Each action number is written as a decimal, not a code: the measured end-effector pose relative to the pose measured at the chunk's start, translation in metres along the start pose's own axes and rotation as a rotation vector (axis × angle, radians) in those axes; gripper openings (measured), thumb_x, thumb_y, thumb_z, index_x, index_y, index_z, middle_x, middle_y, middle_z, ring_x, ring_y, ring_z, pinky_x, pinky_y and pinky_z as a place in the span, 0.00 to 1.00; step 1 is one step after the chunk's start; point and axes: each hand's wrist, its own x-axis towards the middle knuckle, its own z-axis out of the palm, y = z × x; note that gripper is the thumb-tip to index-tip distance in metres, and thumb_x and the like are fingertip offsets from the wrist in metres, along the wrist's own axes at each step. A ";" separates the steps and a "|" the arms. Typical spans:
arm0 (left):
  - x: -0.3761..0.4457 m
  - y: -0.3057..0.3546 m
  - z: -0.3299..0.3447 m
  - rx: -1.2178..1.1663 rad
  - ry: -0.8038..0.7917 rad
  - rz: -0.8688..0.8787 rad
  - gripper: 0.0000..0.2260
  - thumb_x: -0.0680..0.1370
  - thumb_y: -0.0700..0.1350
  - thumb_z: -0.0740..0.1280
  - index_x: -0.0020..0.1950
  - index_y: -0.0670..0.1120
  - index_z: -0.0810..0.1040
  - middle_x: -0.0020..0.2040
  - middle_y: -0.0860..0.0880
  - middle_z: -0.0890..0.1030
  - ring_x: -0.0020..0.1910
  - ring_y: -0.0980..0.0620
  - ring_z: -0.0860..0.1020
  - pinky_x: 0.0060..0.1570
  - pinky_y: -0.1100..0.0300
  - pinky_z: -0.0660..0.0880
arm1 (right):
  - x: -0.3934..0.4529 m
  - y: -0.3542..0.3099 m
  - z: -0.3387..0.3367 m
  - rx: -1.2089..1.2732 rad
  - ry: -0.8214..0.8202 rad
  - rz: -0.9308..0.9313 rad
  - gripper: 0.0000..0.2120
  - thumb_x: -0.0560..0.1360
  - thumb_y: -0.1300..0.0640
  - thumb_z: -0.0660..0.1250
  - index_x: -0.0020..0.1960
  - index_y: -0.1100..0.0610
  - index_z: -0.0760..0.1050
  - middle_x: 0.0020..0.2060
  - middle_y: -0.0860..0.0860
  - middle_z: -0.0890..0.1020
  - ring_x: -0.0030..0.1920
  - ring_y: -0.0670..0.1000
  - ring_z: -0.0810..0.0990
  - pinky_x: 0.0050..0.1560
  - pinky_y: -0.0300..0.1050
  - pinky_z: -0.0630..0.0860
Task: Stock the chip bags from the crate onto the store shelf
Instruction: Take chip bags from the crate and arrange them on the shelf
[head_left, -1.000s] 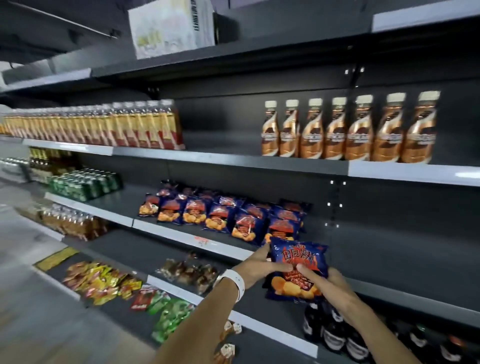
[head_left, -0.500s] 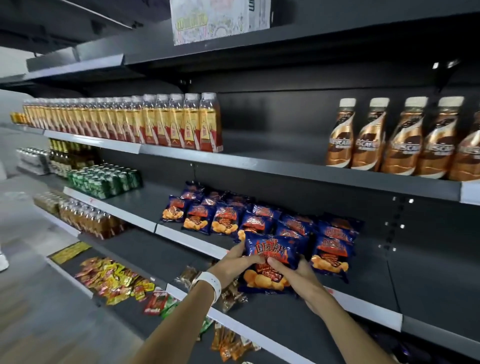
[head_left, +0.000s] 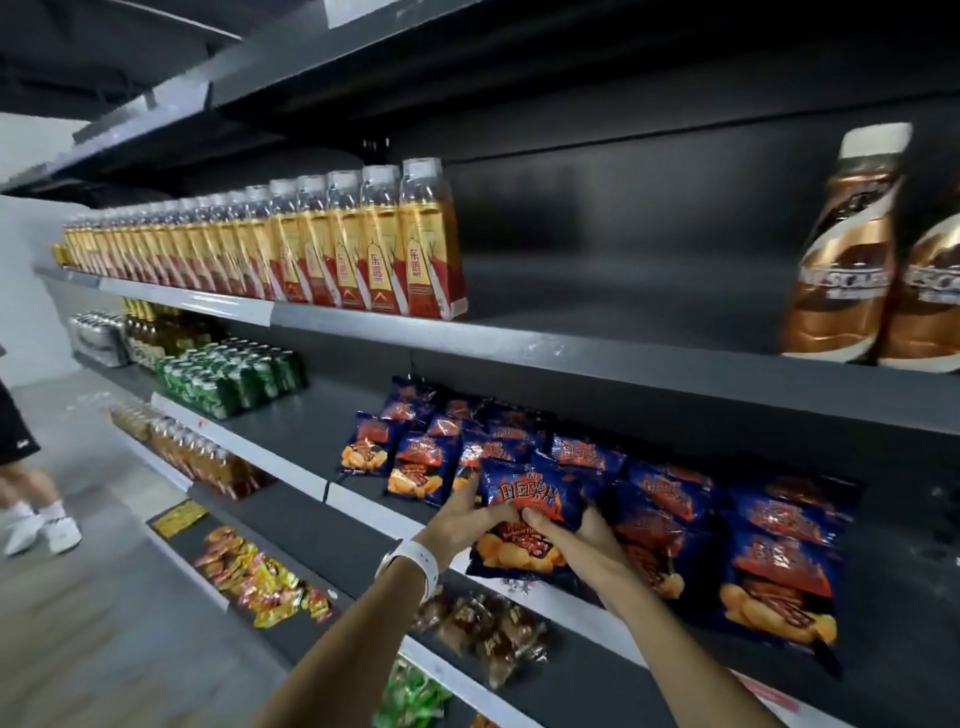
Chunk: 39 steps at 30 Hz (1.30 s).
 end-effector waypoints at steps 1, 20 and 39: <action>0.005 -0.003 -0.010 0.023 0.015 -0.001 0.33 0.73 0.48 0.73 0.74 0.49 0.60 0.69 0.53 0.70 0.68 0.51 0.69 0.64 0.59 0.71 | 0.008 -0.003 0.012 -0.013 0.000 0.018 0.29 0.68 0.36 0.76 0.62 0.48 0.71 0.52 0.43 0.80 0.51 0.45 0.78 0.54 0.42 0.73; 0.112 -0.058 -0.269 0.043 0.090 0.084 0.18 0.74 0.34 0.71 0.61 0.44 0.71 0.52 0.47 0.82 0.48 0.53 0.82 0.43 0.64 0.78 | 0.152 -0.047 0.256 -0.218 0.066 0.042 0.35 0.68 0.36 0.74 0.69 0.51 0.69 0.60 0.48 0.74 0.63 0.52 0.75 0.65 0.46 0.71; 0.196 -0.123 -0.352 -0.108 -0.073 0.006 0.23 0.66 0.43 0.70 0.61 0.47 0.73 0.54 0.45 0.82 0.54 0.47 0.80 0.48 0.59 0.76 | 0.216 -0.040 0.356 -0.279 0.133 0.181 0.22 0.76 0.43 0.68 0.66 0.48 0.68 0.57 0.47 0.79 0.57 0.52 0.79 0.59 0.53 0.79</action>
